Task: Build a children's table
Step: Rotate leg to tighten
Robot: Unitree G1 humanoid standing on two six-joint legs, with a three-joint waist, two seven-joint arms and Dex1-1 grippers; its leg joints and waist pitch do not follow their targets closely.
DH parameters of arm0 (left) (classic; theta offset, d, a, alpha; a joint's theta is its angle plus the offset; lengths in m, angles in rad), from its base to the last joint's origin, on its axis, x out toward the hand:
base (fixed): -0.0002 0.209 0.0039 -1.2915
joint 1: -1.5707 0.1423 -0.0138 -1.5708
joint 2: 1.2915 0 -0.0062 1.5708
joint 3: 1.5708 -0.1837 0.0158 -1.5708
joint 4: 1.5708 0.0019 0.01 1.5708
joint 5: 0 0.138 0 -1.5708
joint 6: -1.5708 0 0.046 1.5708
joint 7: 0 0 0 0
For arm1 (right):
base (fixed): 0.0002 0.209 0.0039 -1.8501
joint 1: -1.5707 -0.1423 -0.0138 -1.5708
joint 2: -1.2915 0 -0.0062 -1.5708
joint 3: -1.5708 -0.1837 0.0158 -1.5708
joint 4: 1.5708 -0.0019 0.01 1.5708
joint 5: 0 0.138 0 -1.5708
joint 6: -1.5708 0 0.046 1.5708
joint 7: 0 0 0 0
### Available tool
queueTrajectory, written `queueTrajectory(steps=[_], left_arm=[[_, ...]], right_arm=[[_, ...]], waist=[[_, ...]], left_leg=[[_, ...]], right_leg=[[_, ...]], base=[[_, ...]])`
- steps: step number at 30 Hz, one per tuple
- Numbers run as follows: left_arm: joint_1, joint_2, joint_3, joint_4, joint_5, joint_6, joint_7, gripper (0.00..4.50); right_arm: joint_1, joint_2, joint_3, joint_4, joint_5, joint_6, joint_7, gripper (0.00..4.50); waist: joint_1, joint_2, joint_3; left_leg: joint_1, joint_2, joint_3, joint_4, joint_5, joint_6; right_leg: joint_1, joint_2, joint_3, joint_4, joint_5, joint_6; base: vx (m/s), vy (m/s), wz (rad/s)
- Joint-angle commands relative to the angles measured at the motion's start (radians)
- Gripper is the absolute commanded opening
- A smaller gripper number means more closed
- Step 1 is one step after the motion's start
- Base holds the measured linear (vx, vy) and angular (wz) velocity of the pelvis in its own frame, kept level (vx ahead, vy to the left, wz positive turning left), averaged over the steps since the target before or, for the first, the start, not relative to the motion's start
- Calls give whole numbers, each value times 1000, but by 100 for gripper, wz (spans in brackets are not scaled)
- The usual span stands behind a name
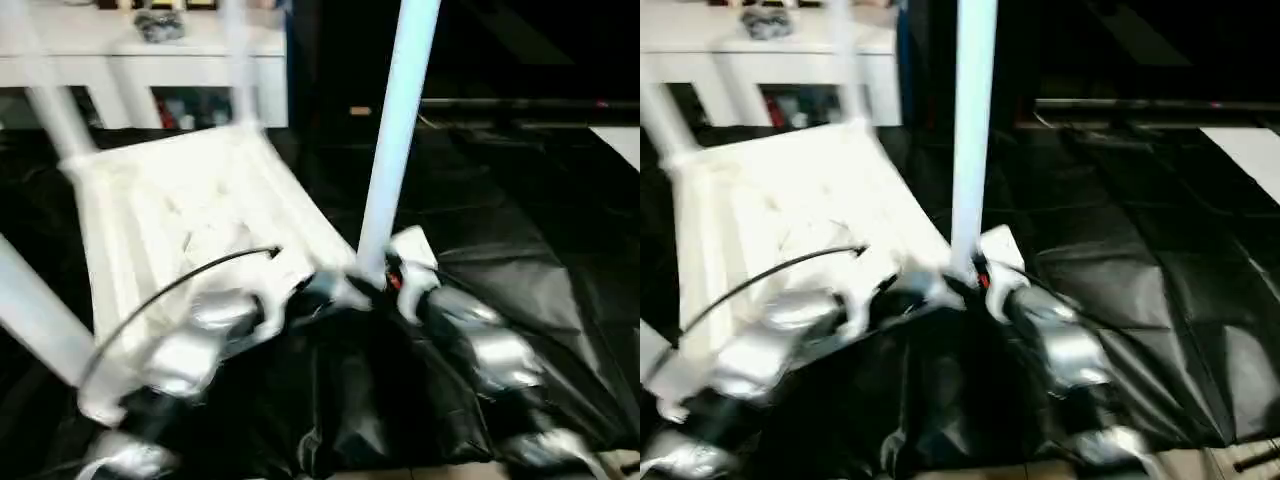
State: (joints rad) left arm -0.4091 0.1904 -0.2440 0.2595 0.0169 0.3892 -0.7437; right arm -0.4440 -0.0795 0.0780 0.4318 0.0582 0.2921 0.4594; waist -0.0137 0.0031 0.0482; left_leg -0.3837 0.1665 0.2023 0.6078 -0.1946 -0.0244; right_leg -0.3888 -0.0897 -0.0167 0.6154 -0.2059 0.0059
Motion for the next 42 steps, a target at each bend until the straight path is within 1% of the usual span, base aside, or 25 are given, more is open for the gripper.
queueTrajectory(steps=[1, 2, 3, 4, 5, 6, 8, 10, 11, 12, 13, 14, 15, 16, 17, 20, 21, 25, 26, 28, 29, 31, 35, 40, 42], left_arm=[[-50, -52, -44, -26, -19, -17, 10, 0], [-50, -52, -44, -26, -19, -17, 10, 0], [-46, -54, -46, -30, -21, -19, 0, 0], [-40, -49, -47, -39, -25, -19, -12, 0], [-30, -35, -48, -54, -35, -22, -36, 0], [-25, -30, -47, -59, -39, -23, -45, 0], [-8, -9, -45, -83, -55, -25, -83, 0], [-1, 2, -45, -93, -63, -27, -102, 0], [16, 34, -46, -114, -79, -44, -151, 0], [21, 44, -45, -121, -86, -44, -166, 0], [21, 44, -45, -121, -86, -44, -166, 0], [26, 63, -43, -127, -94, -44, -192, 0], [29, 75, -43, -127, -97, -52, -209, 0], [30, 80, -43, -128, -98, -53, -216, 0], [33, 100, -43, -129, -103, -58, -245, 0], [40, 138, -43, -133, -119, -70, -309, 0], [44, 157, -45, -137, -127, -74, -340, 0], [48, 185, -38, -144, -149, -73, -386, 0], [48, 189, -37, -143, -152, -75, -394, 0], [48, 198, -37, -145, -161, -74, -412, 0], [48, 216, -39, -148, -176, -74, -445, 0], [47, 224, -39, -145, -179, -78, -455, 0], [44, 234, -38, -134, -173, -90, -460, 0], [44, 217, -38, -129, -160, -93, -425, 0], [44, 203, -38, -126, -155, -94, -400, 0]], right_arm=[[-8, 69, 90, -3, 11, -1, 56, 328], [-8, 69, 90, -3, 11, -1, 56, 328], [-7, 70, 86, -11, 19, 0, 74, 344], [-5, 62, 83, -19, 30, 5, 96, 352], [-2, 40, 81, -33, 42, 11, 131, 364], [0, 31, 82, -39, 46, 14, 145, 364], [4, -9, 85, -56, 50, 13, 199, 392], [6, -31, 90, -63, 49, 9, 223, 411], [13, -97, 106, -90, 62, 6, 318, 411], [17, -119, 113, -100, 66, 4, 355, 411], [17, -119, 113, -100, 66, 4, 355, 411], [23, -159, 125, -114, 70, -2, 417, 411], [26, -181, 130, -121, 75, -3, 454, 411], [27, -189, 132, -124, 77, -3, 470, 411], [32, -223, 140, -134, 85, -4, 531, 411], [44, -277, 166, -152, 85, -16, 634, 411], [49, -300, 178, -156, 86, -17, 670, 411], [51, -328, 196, -158, 86, -25, 715, 411], [51, -331, 198, -157, 86, -26, 720, 385], [49, -333, 200, -157, 89, -24, 727, 385], [47, -332, 203, -158, 91, -22, 738, 361], [47, -330, 204, -158, 88, -24, 745, 361], [50, -323, 212, -156, 83, -34, 742, 321], [76, -289, 209, -168, 81, -30, 692, 279], [83, -269, 200, -164, 78, -17, 647, 276]], waist=[[7, 0, -64], [8, 1, -65], [8, -2, -65], [11, 0, -64], [11, -6, -62], [11, -4, -62], [11, -2, -60], [12, -3, -61], [14, -2, -62], [18, -5, -64], [20, -3, -64], [24, -3, -64], [27, -3, -64], [28, -4, -65], [30, -3, -63], [39, -2, -61], [43, 0, -61], [46, 0, -59], [46, 0, -58], [45, -1, -59], [46, -1, -59], [46, -1, -60], [47, 0, -63], [47, 0, -62], [46, 0, -61]], left_leg=[[16, 55, -31, -79, -177, 17], [16, 55, -30, -78, -162, 26], [15, 56, -29, -77, -144, 41], [16, 56, -29, -76, -137, 51], [16, 57, -28, -77, -151, 55], [17, 58, -29, -78, -161, 54], [18, 60, -29, -80, -176, 52], [18, 60, -29, -78, -169, 52], [19, 60, -30, -77, -159, 56], [18, 61, -28, -74, -142, 70], [18, 61, -28, -73, -130, 76], [19, 60, -26, -72, -105, 90], [21, 61, -25, -71, -107, 92], [20, 61, -25, -69, -104, 96], [19, 61, -25, -71, -110, 99], [22, 62, -25, -72, -128, 94], [26, 63, -24, -73, -141, 89], [27, 63, -25, -76, -162, 69], [27, 64, -25, -78, -175, 62], [26, 63, -26, -79, -183, 54], [27, 63, -26, -78, -179, 53], [26, 62, -26, -78, -170, 55], [25, 62, -25, -75, -138, 66], [25, 62, -25, -75, -145, 64], [25, 63, -25, -77, -158, 55]], right_leg=[[34, -46, 28, -69, -75, -236], [34, -46, 27, -67, -54, -241], [35, -45, 27, -66, -29, -248], [35, -46, 26, -64, -24, -255], [34, -46, 26, -67, -47, -256], [35, -46, 26, -68, -63, -256], [33, -46, 26, -70, -88, -252], [34, -47, 26, -68, -78, -252], [36, -46, 25, -67, -63, -256], [37, -46, 25, -63, -32, -261], [37, -46, 26, -60, -15, -262], [35, -46, 25, -59, 13, -272], [35, -46, 25, -59, 11, -275], [36, -47, 25, -58, 15, -277], [35, -46, 25, -59, 7, -279], [34, -46, 25, -61, -21, -276], [31, -46, 25, -62, -37, -274], [29, -45, 25, -62, -60, -276], [29, -45, 25, -64, -76, -274], [30, -47, 26, -65, -90, -271], [29, -46, 26, -64, -85, -271], [30, -46, 26, -62, -73, -272], [32, -46, 25, -57, -28, -280], [31, -46, 25, -58, -36, -281], [30, -47, 26, -60, -53, -277]], base=[[0, 0, 0], [0, 0, 0], [0, 0, 0], [0, 0, 0], [0, 0, 0], [0, 0, 0], [0, 0, 0], [0, 0, 0], [0, 0, 0], [0, 0, 0], [0, 0, 0], [0, 0, 0], [0, 0, 0], [0, 0, 0], [0, 0, 0], [0, 0, 0], [0, 0, 0], [0, 0, 0], [0, 0, 0], [0, 0, 0], [0, 0, 0], [0, 0, 0], [0, 0, 0], [0, 0, 0], [0, 0, 0]])
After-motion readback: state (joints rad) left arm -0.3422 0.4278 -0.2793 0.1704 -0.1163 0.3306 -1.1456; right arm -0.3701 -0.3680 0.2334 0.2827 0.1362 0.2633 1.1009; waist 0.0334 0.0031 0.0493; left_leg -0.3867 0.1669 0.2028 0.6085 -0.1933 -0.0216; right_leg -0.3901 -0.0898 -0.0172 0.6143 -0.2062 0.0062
